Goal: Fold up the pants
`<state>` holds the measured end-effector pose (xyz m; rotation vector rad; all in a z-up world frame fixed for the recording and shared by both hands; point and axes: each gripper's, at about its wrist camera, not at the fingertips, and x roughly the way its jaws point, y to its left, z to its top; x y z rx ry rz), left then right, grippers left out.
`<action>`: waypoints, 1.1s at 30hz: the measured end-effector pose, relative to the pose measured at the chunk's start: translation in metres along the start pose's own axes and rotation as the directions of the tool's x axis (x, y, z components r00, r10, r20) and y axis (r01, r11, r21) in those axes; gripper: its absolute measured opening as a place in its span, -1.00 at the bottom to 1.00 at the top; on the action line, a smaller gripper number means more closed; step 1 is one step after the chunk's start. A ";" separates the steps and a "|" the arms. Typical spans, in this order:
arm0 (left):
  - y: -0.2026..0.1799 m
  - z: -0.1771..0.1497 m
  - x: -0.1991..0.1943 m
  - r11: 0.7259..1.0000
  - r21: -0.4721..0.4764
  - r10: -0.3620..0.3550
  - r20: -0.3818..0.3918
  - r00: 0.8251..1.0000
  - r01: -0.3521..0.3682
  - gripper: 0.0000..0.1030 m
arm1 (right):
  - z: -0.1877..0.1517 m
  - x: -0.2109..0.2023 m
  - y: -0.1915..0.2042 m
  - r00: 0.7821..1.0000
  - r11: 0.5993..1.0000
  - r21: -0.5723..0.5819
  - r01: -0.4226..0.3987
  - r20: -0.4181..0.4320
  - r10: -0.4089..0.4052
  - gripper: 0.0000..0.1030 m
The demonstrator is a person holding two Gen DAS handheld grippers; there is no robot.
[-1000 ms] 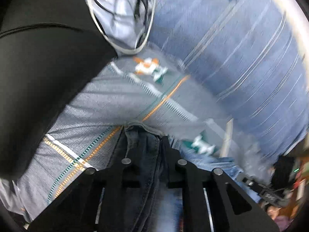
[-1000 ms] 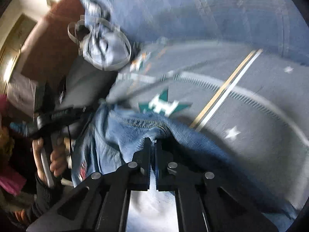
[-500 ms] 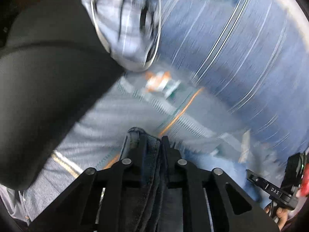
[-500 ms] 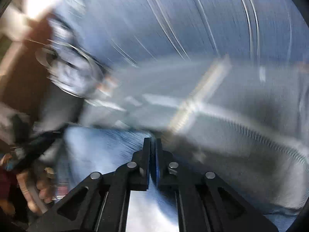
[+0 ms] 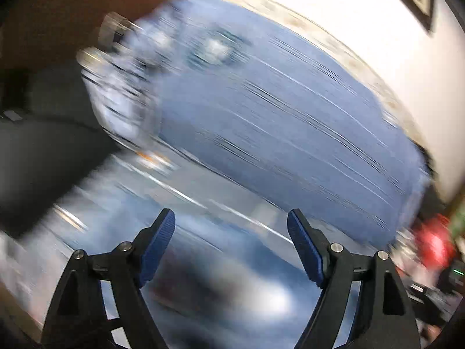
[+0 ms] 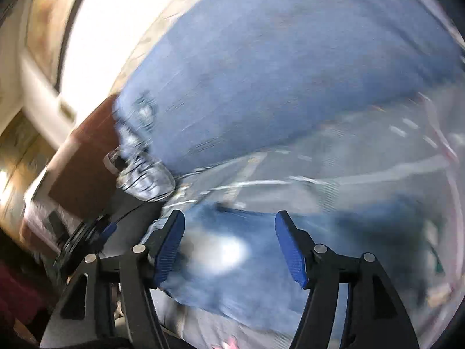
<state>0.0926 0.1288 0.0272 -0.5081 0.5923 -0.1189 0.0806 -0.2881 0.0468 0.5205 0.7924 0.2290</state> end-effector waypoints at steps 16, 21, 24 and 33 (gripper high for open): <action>-0.134 -0.144 0.067 0.956 0.089 -0.225 -0.389 0.893 0.280 0.56 | 0.006 0.005 -0.139 0.973 0.963 0.155 0.218 -0.109 -0.203 -0.08; -0.153 -0.169 0.069 0.958 0.093 -0.205 -0.441 0.874 0.271 0.56 | 0.008 0.043 -0.146 0.938 0.952 0.082 0.296 -0.211 -0.274 -0.90; -0.180 -0.184 0.072 0.943 0.190 -0.158 -0.464 0.872 0.272 0.56 | 0.012 0.034 -0.138 0.956 0.960 0.089 0.265 -0.151 -0.250 -0.94; -0.243 -0.241 0.085 0.802 0.505 -0.068 -0.454 0.889 0.319 0.56 | 0.027 0.009 -0.138 0.962 0.956 0.113 0.271 -0.015 -0.271 -0.71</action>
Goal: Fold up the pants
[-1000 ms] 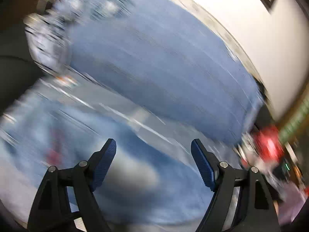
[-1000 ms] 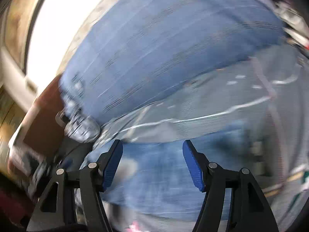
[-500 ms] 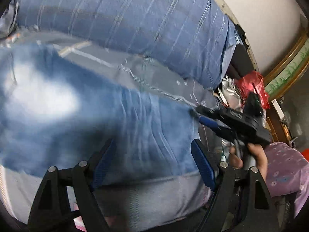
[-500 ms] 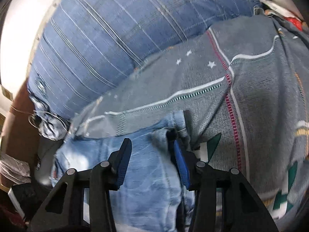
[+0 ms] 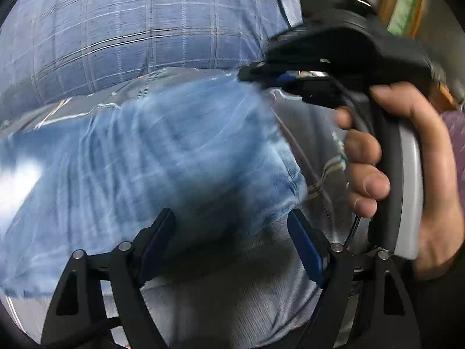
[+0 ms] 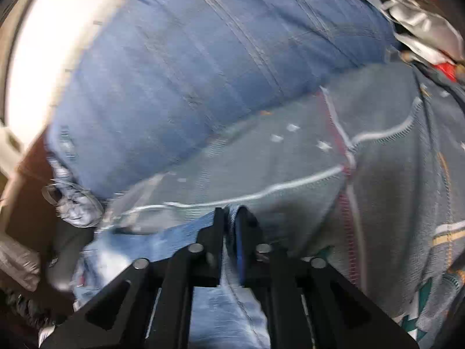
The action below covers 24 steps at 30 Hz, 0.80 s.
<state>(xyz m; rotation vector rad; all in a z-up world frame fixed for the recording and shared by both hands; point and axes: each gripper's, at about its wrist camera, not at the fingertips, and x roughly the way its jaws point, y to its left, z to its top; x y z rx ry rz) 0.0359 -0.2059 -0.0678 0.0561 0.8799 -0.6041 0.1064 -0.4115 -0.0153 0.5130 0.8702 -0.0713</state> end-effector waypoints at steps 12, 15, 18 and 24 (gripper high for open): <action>-0.021 0.003 0.034 0.998 0.028 -0.059 -0.076 0.995 0.062 0.56 | -0.008 -0.030 -0.072 0.987 0.946 0.285 -0.152 -0.005 0.160 0.10; -0.035 0.009 0.043 0.995 0.081 -0.057 -0.085 0.995 0.064 0.39 | -0.011 -0.033 -0.077 0.986 0.934 0.319 -0.161 0.010 0.167 0.10; -0.051 0.013 0.057 0.987 0.162 0.033 -0.084 0.996 -0.019 0.28 | -0.009 -0.034 -0.071 0.985 0.938 0.305 -0.166 0.003 0.174 0.10; -0.058 0.010 0.063 0.958 0.278 0.085 -0.037 0.996 -0.072 -0.31 | -0.010 -0.026 -0.070 0.978 0.931 0.311 -0.191 -0.023 0.209 0.10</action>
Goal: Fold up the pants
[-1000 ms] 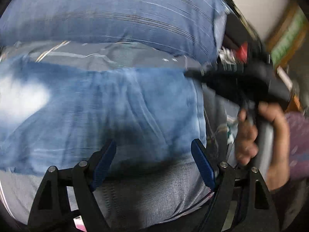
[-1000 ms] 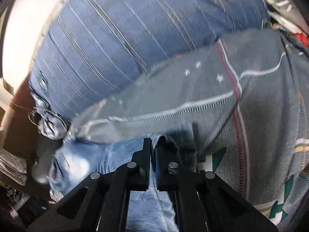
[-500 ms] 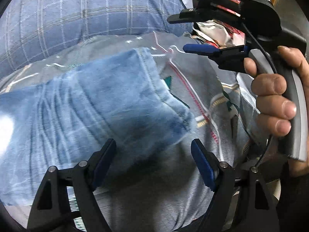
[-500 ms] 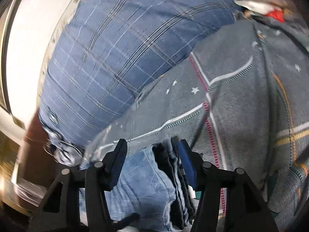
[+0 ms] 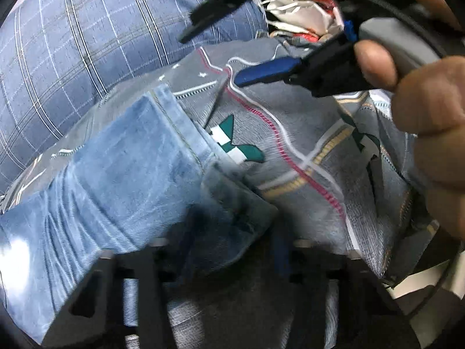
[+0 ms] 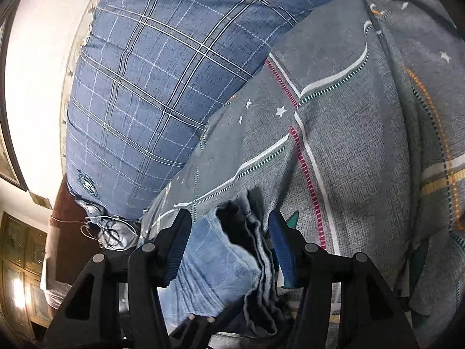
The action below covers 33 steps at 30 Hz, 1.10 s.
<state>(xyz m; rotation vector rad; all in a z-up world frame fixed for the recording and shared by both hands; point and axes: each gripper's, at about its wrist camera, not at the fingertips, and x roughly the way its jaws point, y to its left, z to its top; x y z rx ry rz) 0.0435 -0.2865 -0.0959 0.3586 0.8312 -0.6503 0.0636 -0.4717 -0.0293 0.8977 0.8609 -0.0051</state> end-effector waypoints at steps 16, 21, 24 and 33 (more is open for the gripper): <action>0.074 -0.006 -0.032 0.883 -0.372 -0.263 0.111 0.958 0.286 -0.77 | -0.009 0.027 0.009 0.994 0.999 -0.035 0.035 -0.106 -0.039 0.13; 0.096 -0.017 -0.056 0.800 -0.479 -0.298 0.205 0.932 0.361 -0.85 | -0.010 0.029 0.005 0.993 1.000 -0.006 0.015 -0.114 -0.015 0.13; 0.111 -0.020 -0.064 0.753 -0.513 -0.315 0.268 0.910 0.412 -0.85 | -0.012 0.034 0.003 0.990 1.000 0.014 -0.019 -0.141 0.021 0.13; 0.063 -0.015 -0.045 0.905 -0.340 -0.225 0.124 0.967 0.254 -0.47 | -0.010 0.022 -0.004 0.998 0.997 0.081 -0.005 -0.066 0.010 0.13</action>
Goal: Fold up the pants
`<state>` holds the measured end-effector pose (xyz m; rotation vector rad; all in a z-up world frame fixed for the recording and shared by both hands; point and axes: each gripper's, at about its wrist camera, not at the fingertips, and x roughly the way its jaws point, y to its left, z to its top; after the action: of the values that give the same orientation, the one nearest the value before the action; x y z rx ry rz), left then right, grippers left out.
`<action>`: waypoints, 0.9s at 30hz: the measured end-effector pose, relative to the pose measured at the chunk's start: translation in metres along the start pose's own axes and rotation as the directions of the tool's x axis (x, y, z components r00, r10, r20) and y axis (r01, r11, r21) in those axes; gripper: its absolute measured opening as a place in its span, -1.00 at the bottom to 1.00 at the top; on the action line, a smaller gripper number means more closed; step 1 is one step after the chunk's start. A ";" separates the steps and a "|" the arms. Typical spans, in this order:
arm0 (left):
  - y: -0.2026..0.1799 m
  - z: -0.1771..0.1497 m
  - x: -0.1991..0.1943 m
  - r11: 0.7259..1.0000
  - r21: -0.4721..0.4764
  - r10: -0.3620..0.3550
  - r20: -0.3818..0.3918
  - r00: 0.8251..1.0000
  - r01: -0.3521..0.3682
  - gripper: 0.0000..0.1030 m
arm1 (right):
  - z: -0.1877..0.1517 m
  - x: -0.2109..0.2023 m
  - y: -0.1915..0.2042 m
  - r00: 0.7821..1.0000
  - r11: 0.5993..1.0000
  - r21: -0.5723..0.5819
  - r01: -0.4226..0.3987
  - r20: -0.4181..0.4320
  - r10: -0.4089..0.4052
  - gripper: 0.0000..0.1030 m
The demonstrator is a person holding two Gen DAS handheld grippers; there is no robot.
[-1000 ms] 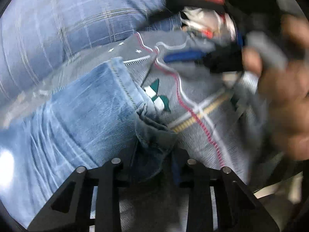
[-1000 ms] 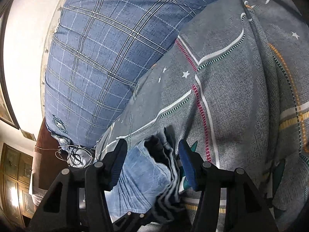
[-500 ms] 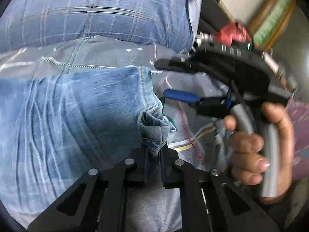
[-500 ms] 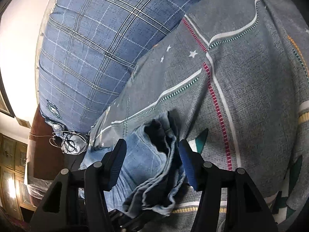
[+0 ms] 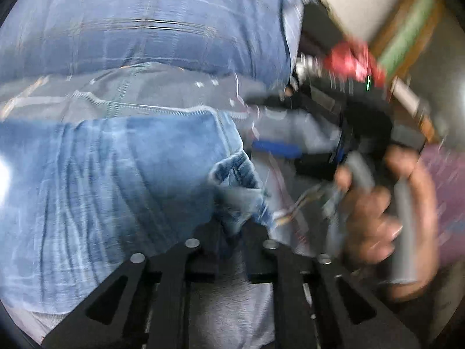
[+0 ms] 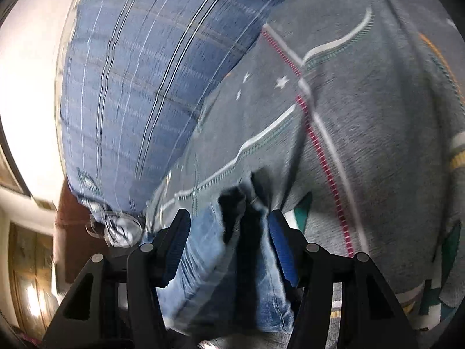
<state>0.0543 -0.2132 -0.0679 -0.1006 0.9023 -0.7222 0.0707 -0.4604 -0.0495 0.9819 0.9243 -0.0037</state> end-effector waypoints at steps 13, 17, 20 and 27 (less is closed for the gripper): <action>-0.049 -0.020 0.045 0.928 0.342 0.176 -0.050 0.983 -0.149 0.00 | 0.005 -0.016 -0.013 0.999 0.999 0.044 -0.020 0.051 0.018 0.13; -0.054 -0.015 0.053 0.911 0.379 0.192 -0.046 0.980 -0.160 -0.37 | 0.005 -0.021 -0.017 0.998 0.999 0.049 -0.023 0.054 0.020 0.13; -0.038 -0.003 0.044 0.951 0.292 0.119 -0.045 0.992 -0.101 -0.60 | 0.005 -0.021 -0.019 0.998 0.998 0.052 -0.029 0.052 0.026 0.13; 0.015 0.020 -0.010 0.994 -0.049 -0.095 0.062 0.994 0.098 -0.63 | 0.000 -0.016 -0.010 0.997 0.997 0.013 -0.079 0.013 0.079 0.13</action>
<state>0.0733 -0.1998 -0.0538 -0.2118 0.8633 -0.7815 0.0570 -0.4726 -0.0457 1.0288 0.8745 0.0506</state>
